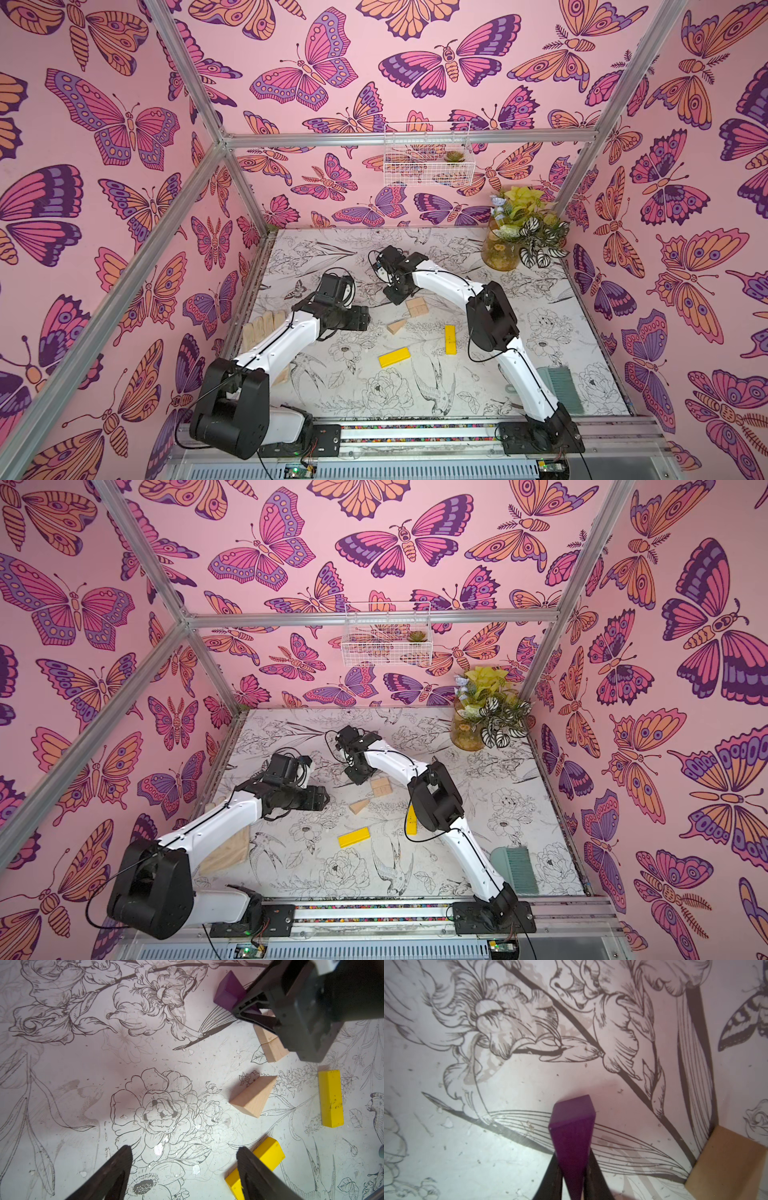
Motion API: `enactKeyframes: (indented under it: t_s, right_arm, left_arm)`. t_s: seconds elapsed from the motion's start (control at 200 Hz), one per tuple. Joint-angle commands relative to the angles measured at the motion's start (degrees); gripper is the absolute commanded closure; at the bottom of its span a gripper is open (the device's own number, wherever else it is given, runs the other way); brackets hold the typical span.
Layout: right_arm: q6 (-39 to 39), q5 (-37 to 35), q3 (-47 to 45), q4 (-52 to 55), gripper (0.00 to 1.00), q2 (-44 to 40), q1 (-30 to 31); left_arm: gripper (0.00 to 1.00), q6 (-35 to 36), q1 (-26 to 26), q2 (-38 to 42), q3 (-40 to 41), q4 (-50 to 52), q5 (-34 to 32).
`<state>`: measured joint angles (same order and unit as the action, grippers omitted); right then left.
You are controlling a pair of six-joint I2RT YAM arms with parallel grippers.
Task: Assemble a small pinwheel with building blocks
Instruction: Assemble the building block at the center of the board.
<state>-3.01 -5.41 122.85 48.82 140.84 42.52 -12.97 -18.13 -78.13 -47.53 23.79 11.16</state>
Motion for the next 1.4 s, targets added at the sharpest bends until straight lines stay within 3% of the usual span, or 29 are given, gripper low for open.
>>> enactKeyframes:
  t_s: [0.0, 0.967, 1.397]
  right_arm:
    - [-0.15, -0.73, -1.82, 1.35, 0.83, -1.17, -0.82]
    - [0.29, 2.89, 1.52, 0.59, 0.78, 2.43, -0.8]
    - [0.93, 2.61, 1.77, 0.47, 0.65, 2.15, -1.02]
  left_arm:
    - [0.18, -0.3, -0.62, -0.89, 0.79, -0.59, 0.62]
    - [0.17, -0.65, -1.91, -2.46, 0.43, -0.95, 0.18]
    - [0.16, -0.58, -2.08, -2.6, 0.46, -1.06, -0.11]
